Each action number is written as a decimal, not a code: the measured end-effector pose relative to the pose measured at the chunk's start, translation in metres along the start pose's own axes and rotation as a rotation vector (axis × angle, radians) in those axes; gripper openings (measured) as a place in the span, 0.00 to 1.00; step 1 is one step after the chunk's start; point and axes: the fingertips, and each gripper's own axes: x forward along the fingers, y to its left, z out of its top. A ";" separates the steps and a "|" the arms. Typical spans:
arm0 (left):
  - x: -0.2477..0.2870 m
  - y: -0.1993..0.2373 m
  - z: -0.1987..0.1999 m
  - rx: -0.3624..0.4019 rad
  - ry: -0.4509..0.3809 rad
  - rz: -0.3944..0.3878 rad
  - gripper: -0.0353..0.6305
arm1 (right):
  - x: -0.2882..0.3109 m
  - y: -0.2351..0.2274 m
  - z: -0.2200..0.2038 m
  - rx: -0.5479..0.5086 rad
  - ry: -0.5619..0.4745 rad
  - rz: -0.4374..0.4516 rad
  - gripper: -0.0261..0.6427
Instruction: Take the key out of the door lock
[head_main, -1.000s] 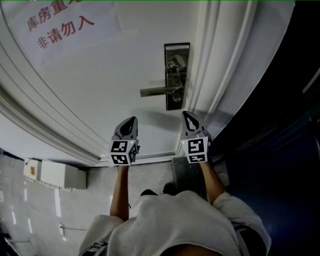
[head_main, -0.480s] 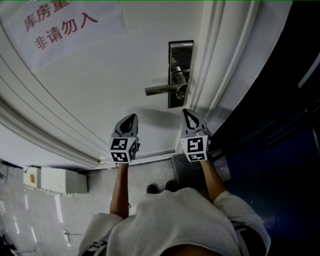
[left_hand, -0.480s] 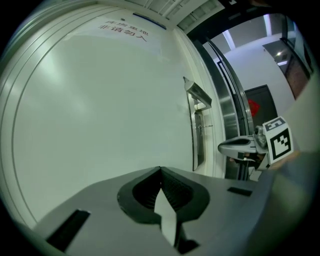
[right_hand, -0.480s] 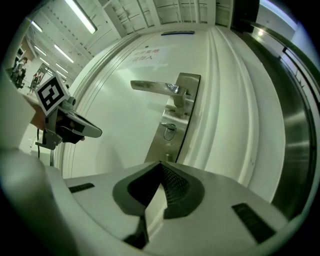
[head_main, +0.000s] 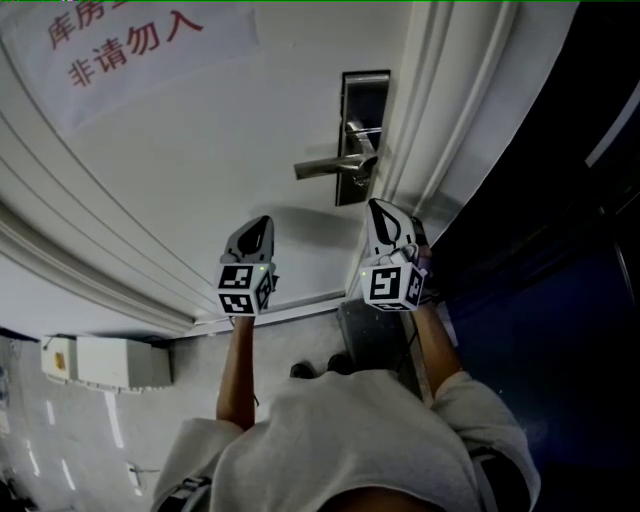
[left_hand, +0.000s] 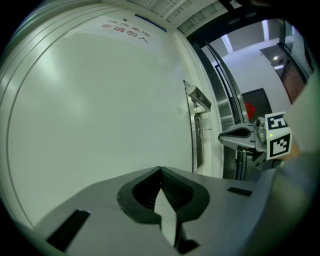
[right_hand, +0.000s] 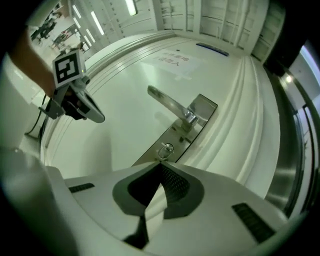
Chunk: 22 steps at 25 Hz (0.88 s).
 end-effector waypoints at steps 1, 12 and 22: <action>0.000 0.000 0.000 0.000 0.000 -0.003 0.08 | -0.001 0.000 0.002 -0.065 0.002 -0.012 0.07; 0.002 -0.001 -0.005 -0.010 0.007 -0.027 0.08 | 0.008 0.008 0.010 -0.788 0.055 -0.039 0.07; -0.001 0.002 -0.006 -0.014 0.007 -0.029 0.08 | 0.016 0.008 0.008 -0.809 0.090 -0.009 0.31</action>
